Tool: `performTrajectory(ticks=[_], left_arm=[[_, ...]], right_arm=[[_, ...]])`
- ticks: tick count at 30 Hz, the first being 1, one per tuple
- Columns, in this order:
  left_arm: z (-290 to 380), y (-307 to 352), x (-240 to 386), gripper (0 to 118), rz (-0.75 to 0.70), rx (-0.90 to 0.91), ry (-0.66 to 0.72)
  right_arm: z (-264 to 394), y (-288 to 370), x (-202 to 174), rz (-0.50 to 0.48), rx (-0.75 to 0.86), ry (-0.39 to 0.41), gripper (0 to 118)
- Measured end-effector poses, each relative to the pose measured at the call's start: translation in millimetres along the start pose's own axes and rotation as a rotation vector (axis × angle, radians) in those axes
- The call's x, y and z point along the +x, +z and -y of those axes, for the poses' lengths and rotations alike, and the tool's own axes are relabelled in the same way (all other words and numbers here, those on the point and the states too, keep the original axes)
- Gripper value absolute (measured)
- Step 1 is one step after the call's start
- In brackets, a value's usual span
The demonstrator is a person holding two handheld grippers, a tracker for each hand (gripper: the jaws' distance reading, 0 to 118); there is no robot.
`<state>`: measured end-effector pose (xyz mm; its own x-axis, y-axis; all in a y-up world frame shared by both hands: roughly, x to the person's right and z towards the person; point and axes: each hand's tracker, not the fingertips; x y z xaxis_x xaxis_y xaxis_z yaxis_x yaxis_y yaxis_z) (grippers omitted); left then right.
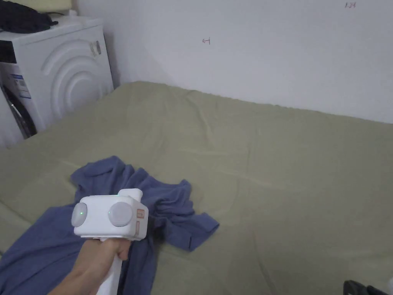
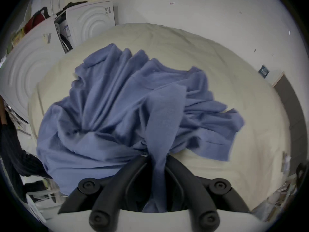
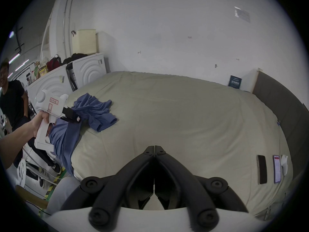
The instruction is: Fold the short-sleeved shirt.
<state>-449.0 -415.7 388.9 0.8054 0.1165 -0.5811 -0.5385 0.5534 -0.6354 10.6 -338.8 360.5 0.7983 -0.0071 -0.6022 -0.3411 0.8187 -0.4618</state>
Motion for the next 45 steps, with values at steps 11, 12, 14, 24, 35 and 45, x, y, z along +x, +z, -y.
performTrajectory(ticks=[11,12,14,24,35,45], left_arm=[[-16,10,193,0,0.257,0.044,-0.134],[-16,10,220,0,0.270,0.048,-0.174],[-13,12,268,0,0.328,0.045,-0.240],[36,33,477,0,0.650,-0.003,-0.473],[108,-36,496,0,0.440,-0.155,-0.627],[106,18,407,104,0.460,-0.061,-0.602]], right_arm=[[25,85,60,0.176,0.068,-0.096,0],[27,88,67,0.195,0.069,-0.099,0],[31,94,80,0.233,0.070,-0.111,0],[48,101,145,0.361,0.041,-0.220,0],[64,74,158,0.349,-0.017,-0.250,0],[54,76,142,0.312,0.007,-0.244,0]])
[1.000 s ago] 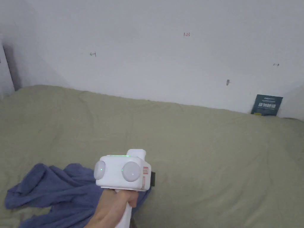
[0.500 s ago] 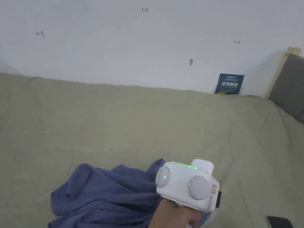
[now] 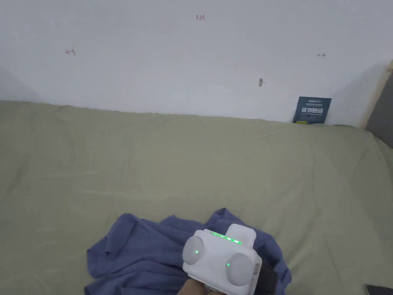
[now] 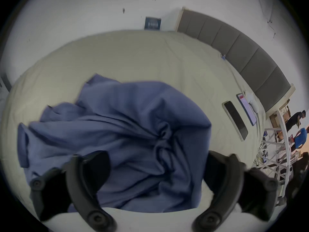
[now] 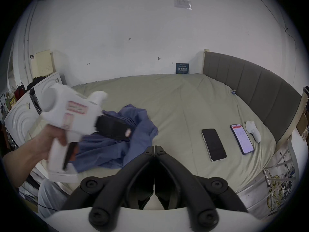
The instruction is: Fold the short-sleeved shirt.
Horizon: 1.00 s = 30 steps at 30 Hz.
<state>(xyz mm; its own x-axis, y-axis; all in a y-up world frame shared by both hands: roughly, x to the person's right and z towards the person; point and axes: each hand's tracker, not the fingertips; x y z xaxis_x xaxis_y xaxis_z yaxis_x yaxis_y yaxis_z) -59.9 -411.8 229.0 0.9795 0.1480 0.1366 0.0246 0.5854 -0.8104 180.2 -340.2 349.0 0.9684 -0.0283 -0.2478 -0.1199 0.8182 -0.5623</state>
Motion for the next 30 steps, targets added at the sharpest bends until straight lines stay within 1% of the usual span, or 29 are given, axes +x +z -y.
performTrajectory(ticks=[1,2,4,5,6,7,8,9,11,12,13,14,17,19,23,25,26,28,29,30], left_arm=[[-16,25,-6,104,0.004,0.047,0.008],[-10,45,-15,104,-0.016,0.066,0.012],[18,93,-41,100,-0.077,0.117,0.052],[31,112,-54,95,-0.094,0.119,0.073],[48,133,-68,80,-0.104,0.130,0.104],[69,155,-82,57,-0.121,0.164,0.149],[84,171,-93,24,-0.131,0.178,0.186],[103,188,-104,0,-0.152,0.203,0.211],[133,215,-123,0,-0.213,0.248,0.288],[148,226,-129,0,-0.252,0.293,0.301],[161,234,-135,0,-0.264,0.287,0.323],[172,242,-140,0,-0.283,0.337,0.361],[188,257,-157,0,-0.324,0.394,0.405],[188,258,-168,0,-0.308,0.356,0.419],[175,241,-185,0,-0.275,0.336,0.430],[156,216,-194,0,-0.215,0.261,0.391],[147,204,-198,0,-0.210,0.225,0.377],[125,170,-209,2,-0.184,0.179,0.380],[116,156,-210,32,-0.188,0.186,0.390],[105,139,-214,101,-0.196,0.140,0.378]], right_arm=[[-2,3,-3,-0.007,0.008,-0.001,0],[-3,6,-6,-0.022,0.021,-0.005,0],[-6,13,-15,-0.053,0.051,-0.011,0],[-8,15,-19,-0.064,0.056,-0.012,0],[-8,17,-24,-0.079,0.066,-0.011,0],[-9,20,-29,-0.093,0.076,-0.004,0],[-9,22,-35,-0.098,0.079,0.003,0],[-9,24,-41,-0.109,0.086,0.011,0],[-8,27,-51,-0.125,0.096,0.012,0],[-8,28,-56,-0.138,0.098,0.012,0],[-6,30,-60,-0.144,0.105,0.010,0],[-4,30,-66,-0.145,0.111,0.015,0],[0,29,-77,-0.146,0.112,0.034,0],[2,27,-83,-0.156,0.098,0.031,0],[5,24,-88,-0.154,0.078,0.045,0],[6,21,-88,-0.150,0.072,0.049,0],[5,18,-88,-0.148,0.064,0.050,0],[5,13,-87,-0.147,0.052,0.047,0],[6,10,-87,-0.145,0.045,0.047,0],[5,8,-86,-0.143,0.038,0.050,0]])
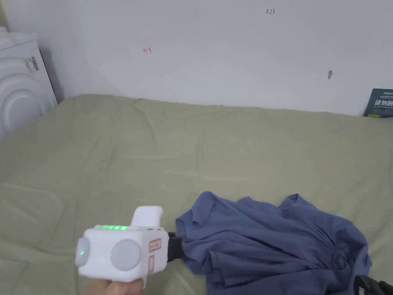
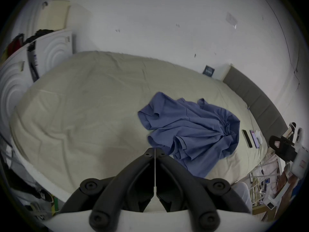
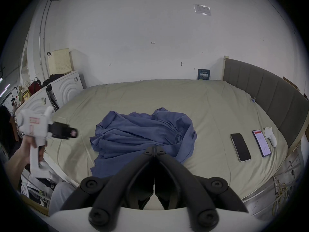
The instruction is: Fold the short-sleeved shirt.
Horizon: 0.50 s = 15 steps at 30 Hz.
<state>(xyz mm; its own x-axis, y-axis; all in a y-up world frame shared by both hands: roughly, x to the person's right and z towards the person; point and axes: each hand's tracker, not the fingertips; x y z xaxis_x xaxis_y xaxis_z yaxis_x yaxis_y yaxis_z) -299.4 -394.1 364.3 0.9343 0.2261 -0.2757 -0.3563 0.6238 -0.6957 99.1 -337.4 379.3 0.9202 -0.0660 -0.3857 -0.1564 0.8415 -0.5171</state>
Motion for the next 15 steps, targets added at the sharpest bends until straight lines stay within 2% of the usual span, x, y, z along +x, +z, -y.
performTrajectory(ticks=[1,3,9,11,12,13,14,15], left_arm=[[-8,-20,3,118,-0.028,-0.090,-0.045],[-13,-50,7,111,-0.053,-0.118,-0.048],[-15,-118,16,110,-0.154,-0.261,-0.038],[-4,-124,26,110,-0.201,-0.286,-0.086],[0,-120,32,109,-0.228,-0.235,-0.141],[1,-116,35,106,-0.231,-0.219,-0.145],[-1,-108,36,95,-0.198,-0.224,-0.110],[-1,-99,37,71,-0.201,-0.203,-0.111]], right_arm=[[0,-2,1,0.002,-0.005,0.001,0],[0,-7,5,0.009,-0.022,0.005,0],[1,-20,18,0.028,-0.059,0.026,0],[1,-20,21,0.031,-0.062,0.023,0],[2,-21,23,0.031,-0.064,0.020,0],[3,-21,24,0.033,-0.067,0.016,0],[3,-23,26,0.033,-0.072,0.014,0],[3,-24,27,0.031,-0.076,0.015,0]])
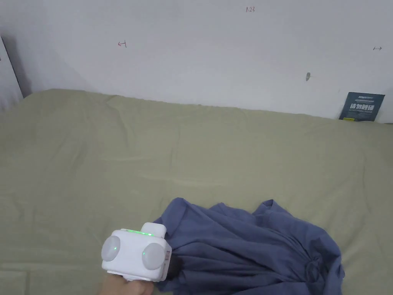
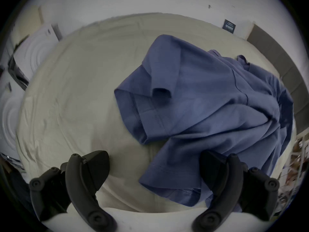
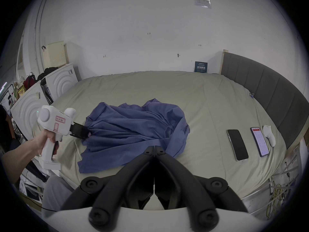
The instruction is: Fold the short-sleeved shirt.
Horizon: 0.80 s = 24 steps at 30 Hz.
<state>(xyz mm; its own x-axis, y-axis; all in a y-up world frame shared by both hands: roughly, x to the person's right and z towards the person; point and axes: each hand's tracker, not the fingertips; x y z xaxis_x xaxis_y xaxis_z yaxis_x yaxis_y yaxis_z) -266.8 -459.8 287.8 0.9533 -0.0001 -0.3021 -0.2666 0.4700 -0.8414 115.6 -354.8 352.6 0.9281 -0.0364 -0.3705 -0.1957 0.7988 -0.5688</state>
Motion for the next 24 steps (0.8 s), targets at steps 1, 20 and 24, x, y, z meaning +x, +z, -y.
performTrajectory(ticks=[1,20,24], left_arm=[[2,9,3,33,-0.050,0.033,-0.040],[21,39,-23,0,0.149,0.034,0.007],[21,26,-28,0,0.177,0.011,0.018]], right_arm=[[-1,-2,1,-0.003,-0.010,0.004,0],[-181,-261,18,0.030,-0.210,0.189,0],[-195,-334,16,0.022,-0.317,0.200,71]])
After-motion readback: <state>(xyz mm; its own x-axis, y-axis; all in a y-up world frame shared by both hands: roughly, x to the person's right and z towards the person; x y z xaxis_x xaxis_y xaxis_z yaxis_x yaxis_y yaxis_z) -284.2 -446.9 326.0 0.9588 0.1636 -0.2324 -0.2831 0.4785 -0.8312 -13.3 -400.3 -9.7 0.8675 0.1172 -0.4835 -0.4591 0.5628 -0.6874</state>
